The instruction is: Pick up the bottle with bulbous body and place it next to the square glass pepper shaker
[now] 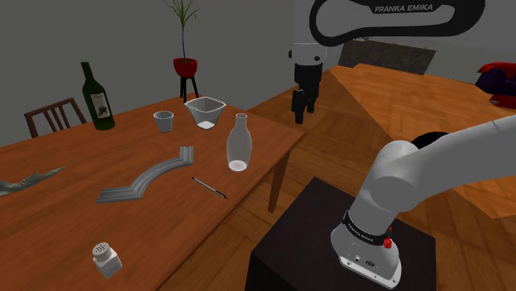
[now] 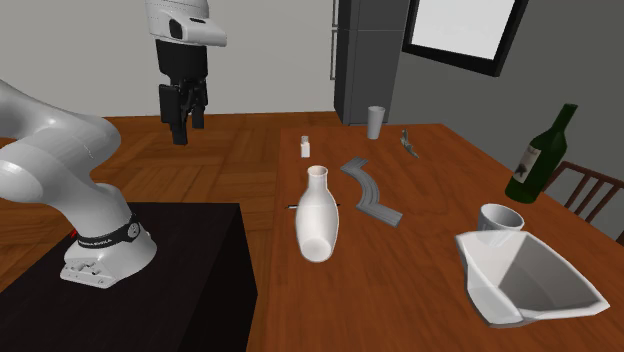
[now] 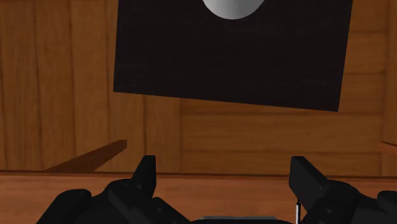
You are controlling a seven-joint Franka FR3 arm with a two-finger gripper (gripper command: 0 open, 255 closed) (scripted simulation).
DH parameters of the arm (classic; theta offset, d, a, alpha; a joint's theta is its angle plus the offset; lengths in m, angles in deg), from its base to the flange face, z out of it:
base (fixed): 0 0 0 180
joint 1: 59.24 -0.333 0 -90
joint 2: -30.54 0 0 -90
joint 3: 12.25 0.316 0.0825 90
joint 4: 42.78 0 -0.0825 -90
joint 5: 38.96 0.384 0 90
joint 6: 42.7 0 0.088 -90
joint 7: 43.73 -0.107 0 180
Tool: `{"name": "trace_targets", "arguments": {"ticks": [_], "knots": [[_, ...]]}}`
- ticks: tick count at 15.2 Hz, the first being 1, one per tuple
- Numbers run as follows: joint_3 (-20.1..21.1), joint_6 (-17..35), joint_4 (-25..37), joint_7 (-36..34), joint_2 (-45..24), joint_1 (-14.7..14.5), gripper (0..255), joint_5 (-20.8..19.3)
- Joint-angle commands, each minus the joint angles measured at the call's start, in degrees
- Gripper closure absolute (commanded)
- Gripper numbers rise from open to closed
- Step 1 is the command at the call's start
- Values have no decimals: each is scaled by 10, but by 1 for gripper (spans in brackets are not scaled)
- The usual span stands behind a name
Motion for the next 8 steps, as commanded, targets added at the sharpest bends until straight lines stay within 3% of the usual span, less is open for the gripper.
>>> {"name": "trace_targets", "arguments": {"ticks": [1,8], "knots": [[0,0,0,0,0,0,0,0],[-18,116,50,24,-141,-3,0,5]]}}
